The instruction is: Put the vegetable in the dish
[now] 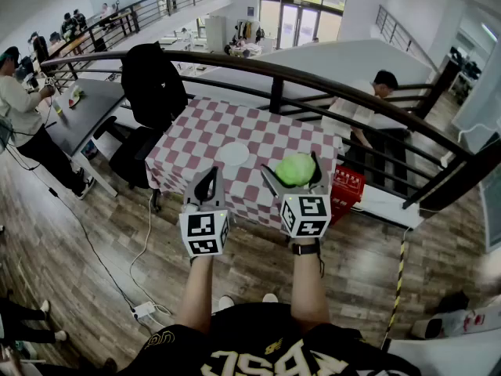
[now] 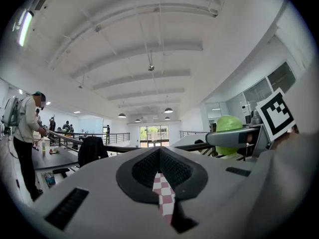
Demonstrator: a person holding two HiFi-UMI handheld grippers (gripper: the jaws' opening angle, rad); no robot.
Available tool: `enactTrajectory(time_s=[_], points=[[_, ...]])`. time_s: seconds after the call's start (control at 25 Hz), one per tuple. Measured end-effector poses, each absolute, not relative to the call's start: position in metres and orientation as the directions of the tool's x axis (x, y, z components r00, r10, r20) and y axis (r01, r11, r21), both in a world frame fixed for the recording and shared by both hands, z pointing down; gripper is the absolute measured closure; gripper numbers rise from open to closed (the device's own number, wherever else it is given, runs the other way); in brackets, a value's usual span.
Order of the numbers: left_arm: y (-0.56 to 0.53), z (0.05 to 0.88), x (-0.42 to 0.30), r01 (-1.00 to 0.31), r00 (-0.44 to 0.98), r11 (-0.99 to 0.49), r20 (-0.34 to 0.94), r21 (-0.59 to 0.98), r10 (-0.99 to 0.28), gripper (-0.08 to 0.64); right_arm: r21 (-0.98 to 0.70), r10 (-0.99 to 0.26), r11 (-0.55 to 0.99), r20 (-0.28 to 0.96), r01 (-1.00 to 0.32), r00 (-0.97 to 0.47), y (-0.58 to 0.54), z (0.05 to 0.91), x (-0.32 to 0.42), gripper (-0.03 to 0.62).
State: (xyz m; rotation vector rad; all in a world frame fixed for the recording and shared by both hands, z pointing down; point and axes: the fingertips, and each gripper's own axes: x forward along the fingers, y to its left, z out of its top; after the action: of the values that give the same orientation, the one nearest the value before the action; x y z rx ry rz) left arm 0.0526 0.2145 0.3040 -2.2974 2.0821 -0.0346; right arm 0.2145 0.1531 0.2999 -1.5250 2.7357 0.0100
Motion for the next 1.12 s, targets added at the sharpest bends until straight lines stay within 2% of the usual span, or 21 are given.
enactTrajectory(time_s=[0.52, 1.12], points=[[0.233, 0.303, 0.058, -0.987, 0.159, -0.158, -0.022, -0.029, -0.987, 0.541, 0.002, -0.836, 0.549, 0.018, -0.836, -0.548, 0.189, 0.307, 0.194, 0.029], [0.287, 0.323, -0.039, -0.989, 0.146, -0.147, -0.015, 0.014, -0.989, 0.541, -0.031, -0.779, 0.621, 0.089, -0.783, -0.621, 0.230, 0.341, 0.080, 0.029]])
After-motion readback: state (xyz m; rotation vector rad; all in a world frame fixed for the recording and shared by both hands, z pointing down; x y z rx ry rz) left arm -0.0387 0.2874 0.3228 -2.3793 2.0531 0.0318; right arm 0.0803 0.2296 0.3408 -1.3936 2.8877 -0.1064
